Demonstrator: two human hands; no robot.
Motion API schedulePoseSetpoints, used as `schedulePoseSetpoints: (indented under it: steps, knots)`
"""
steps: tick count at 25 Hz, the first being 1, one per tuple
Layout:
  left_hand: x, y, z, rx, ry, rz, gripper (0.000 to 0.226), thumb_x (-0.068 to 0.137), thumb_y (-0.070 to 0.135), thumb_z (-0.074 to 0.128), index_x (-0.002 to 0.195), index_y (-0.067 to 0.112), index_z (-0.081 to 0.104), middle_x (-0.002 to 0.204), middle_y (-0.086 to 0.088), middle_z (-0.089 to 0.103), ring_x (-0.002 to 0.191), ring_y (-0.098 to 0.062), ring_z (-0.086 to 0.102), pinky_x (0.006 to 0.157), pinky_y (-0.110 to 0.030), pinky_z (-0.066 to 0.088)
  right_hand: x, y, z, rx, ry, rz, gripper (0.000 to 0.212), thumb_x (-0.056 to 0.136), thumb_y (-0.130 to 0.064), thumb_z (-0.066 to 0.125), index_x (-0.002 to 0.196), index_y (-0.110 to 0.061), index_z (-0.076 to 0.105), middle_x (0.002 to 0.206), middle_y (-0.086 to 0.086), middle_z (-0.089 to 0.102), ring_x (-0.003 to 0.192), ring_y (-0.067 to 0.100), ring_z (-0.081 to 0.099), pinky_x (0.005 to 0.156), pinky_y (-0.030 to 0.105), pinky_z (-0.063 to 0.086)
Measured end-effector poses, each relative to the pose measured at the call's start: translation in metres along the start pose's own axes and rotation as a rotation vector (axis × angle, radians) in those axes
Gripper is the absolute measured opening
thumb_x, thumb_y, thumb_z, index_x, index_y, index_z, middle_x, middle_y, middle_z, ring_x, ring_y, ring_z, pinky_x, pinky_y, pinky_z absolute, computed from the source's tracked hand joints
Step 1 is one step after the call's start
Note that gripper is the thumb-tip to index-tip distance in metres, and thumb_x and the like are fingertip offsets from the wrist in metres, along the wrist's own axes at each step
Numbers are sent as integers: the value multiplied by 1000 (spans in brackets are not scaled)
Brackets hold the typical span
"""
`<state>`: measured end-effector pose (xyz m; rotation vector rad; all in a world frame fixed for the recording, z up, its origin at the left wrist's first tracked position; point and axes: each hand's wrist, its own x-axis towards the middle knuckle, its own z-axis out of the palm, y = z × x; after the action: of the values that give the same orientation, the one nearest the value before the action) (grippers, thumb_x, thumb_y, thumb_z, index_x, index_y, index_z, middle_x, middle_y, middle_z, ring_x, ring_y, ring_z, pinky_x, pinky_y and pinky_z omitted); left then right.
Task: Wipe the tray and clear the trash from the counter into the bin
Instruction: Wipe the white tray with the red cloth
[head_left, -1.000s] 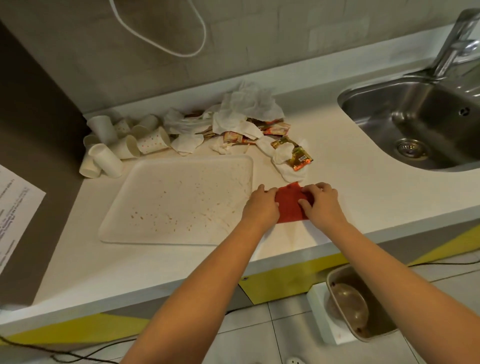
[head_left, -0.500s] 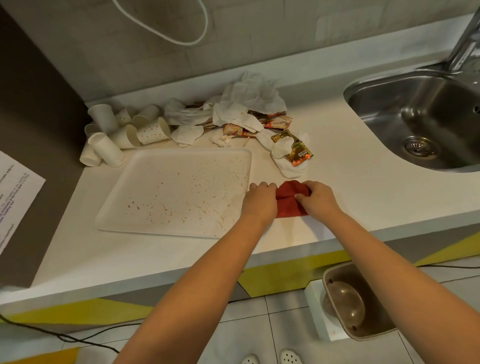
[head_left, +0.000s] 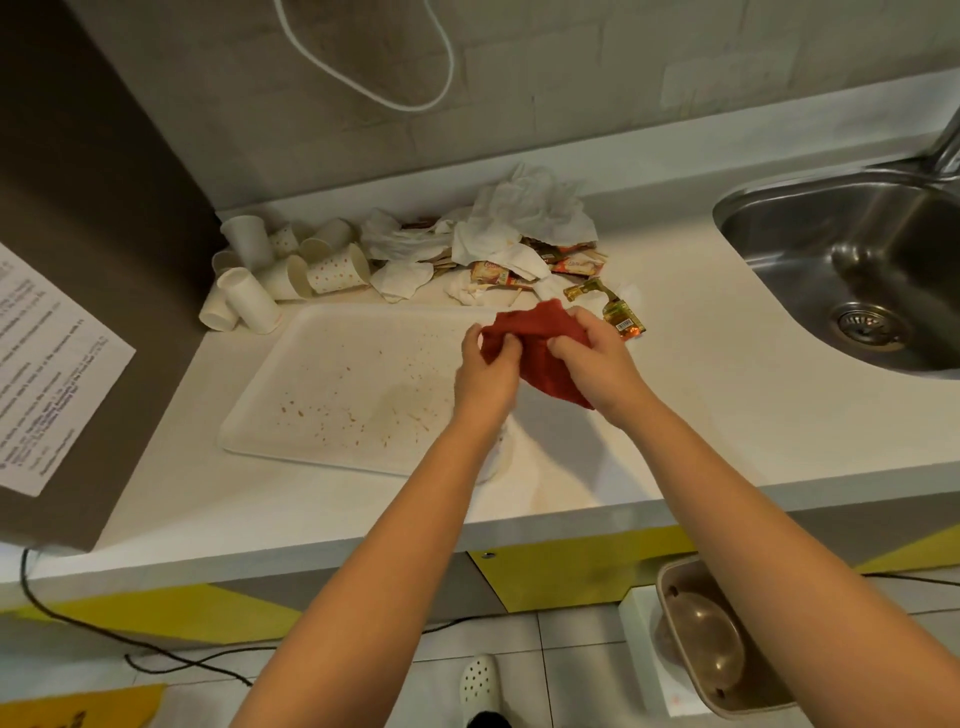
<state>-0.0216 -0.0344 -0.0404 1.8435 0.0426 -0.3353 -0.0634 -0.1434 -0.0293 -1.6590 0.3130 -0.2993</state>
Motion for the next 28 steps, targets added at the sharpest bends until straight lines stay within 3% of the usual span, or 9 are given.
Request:
schedulePoseSetpoints:
  steps: [2,4,7,9,13,15,18,22,28]
  knots:
    - [5,5,-12,-504,-223,-310,47,96,50,33,126,17,49,126,-15,57,97,-26,59,77,-39,51,1,-1,12,-189,-54,-144,12,79,-7,55,90,-10,58,72,-1,54,64,10,49,57,15,40]
    - [16,3,-28,-772,-252,-430,52,95,52,32,117,10,57,114,-17,61,94,-30,61,77,-41,51,3,3,24,-333,-187,-211,25,68,-20,55,91,-11,60,76,-3,56,66,8,51,59,18,41]
    - [34,-1,-45,-727,-220,-419,42,96,39,38,98,6,64,83,-13,70,80,-26,63,71,-38,52,7,5,40,-253,-343,-204,13,76,-25,58,84,-17,64,83,-1,63,76,10,57,70,21,45]
    - [52,-3,-57,-672,-165,-408,32,96,32,42,91,10,64,67,-9,69,70,-23,63,68,-35,52,20,8,49,-123,-145,-181,8,86,-15,56,84,-15,64,85,0,63,78,12,57,69,21,45]
    - [91,-2,-80,-380,20,-295,26,96,26,47,115,12,59,97,-13,69,87,-29,65,81,-43,55,52,47,47,-451,280,58,25,92,-16,47,113,-8,56,112,10,57,101,25,56,82,31,42]
    - [102,-1,-83,-81,106,-108,37,98,26,42,134,19,44,126,-9,59,108,-29,60,91,-39,50,55,66,48,-559,251,241,36,94,-22,42,126,-7,48,125,16,53,111,34,53,91,40,44]
    - [109,-15,-91,343,185,226,45,99,24,40,143,20,31,136,-6,50,122,-27,50,97,-34,42,57,76,58,-792,229,222,38,97,-26,35,129,-11,50,127,16,55,116,37,48,94,43,40]
    - [127,-59,-85,971,-49,448,45,95,36,44,139,28,40,140,-3,45,121,-25,44,98,-38,42,57,84,61,-1053,146,162,40,99,-31,27,133,-26,46,123,7,52,116,29,42,95,40,30]
    - [147,-54,-80,955,52,386,39,94,34,49,132,27,52,129,-5,48,110,-25,50,90,-35,45,59,87,66,-1094,70,107,45,97,-39,16,127,-27,48,112,1,50,106,24,41,86,38,27]
